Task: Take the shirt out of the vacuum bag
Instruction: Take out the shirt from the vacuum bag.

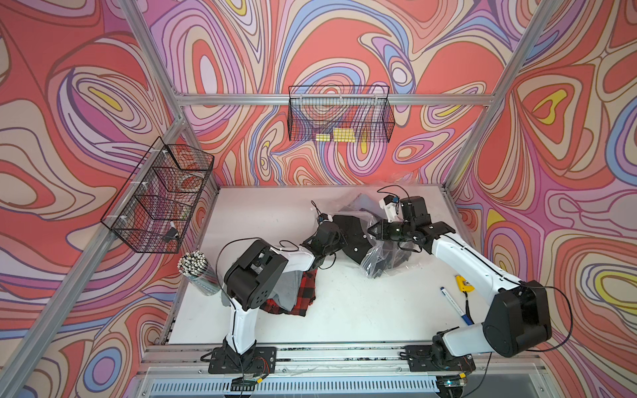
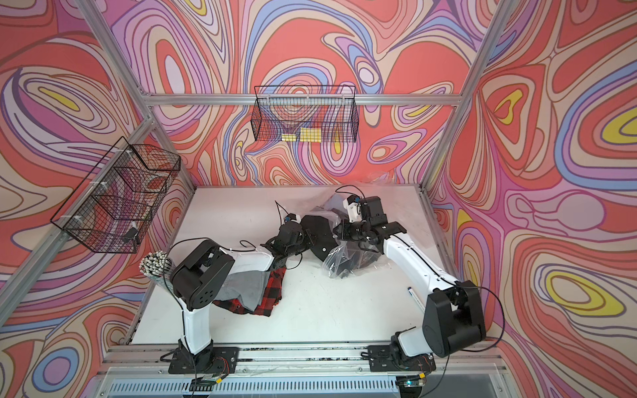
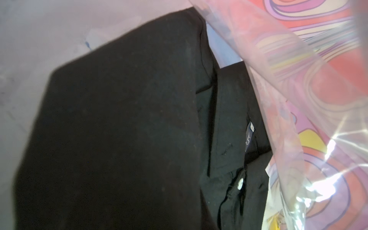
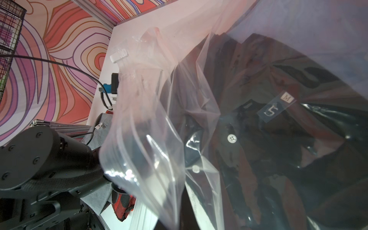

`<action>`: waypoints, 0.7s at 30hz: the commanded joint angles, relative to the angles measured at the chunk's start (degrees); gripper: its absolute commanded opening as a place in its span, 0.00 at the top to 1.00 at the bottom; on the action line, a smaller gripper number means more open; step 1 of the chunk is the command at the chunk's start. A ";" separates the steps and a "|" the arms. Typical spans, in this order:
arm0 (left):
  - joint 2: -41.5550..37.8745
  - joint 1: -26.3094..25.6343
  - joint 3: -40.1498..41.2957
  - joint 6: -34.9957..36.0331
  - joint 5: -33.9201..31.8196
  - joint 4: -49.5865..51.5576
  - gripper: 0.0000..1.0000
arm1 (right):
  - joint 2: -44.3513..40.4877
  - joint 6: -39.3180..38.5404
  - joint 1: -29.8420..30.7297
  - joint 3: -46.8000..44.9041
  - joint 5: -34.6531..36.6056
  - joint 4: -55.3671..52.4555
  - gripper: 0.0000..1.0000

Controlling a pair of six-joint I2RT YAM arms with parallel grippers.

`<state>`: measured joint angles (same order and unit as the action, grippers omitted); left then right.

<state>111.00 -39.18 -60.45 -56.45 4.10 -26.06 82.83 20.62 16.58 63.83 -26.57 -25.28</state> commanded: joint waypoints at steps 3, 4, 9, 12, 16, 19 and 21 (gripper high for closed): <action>-9.28 -0.41 2.41 4.99 1.16 6.26 1.00 | -0.61 -0.50 0.12 -0.82 0.38 0.99 1.00; -10.40 -0.46 2.60 5.28 1.14 7.16 1.00 | -0.39 -0.41 0.12 -0.98 0.38 1.18 1.00; -16.14 -0.55 2.89 6.68 0.53 11.23 1.00 | 0.73 -0.40 0.12 -1.30 0.54 1.72 1.00; -20.02 -0.72 2.44 8.36 -0.42 14.26 1.00 | 1.44 -0.76 0.12 -1.51 0.99 1.48 1.00; -25.33 -0.72 2.19 11.11 -3.48 19.00 1.00 | 1.16 -0.71 0.12 -1.78 0.82 1.71 1.00; -28.95 -0.70 2.00 13.95 -6.00 22.17 1.00 | 1.10 -0.73 0.13 -1.38 0.49 1.65 1.00; -31.31 -0.59 2.22 16.24 -8.32 24.08 1.00 | 1.02 -0.59 0.12 -1.12 0.12 1.63 1.00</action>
<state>83.26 -39.81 -57.95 -45.10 -0.25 -5.43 83.46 20.60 16.58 62.87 -26.41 -24.34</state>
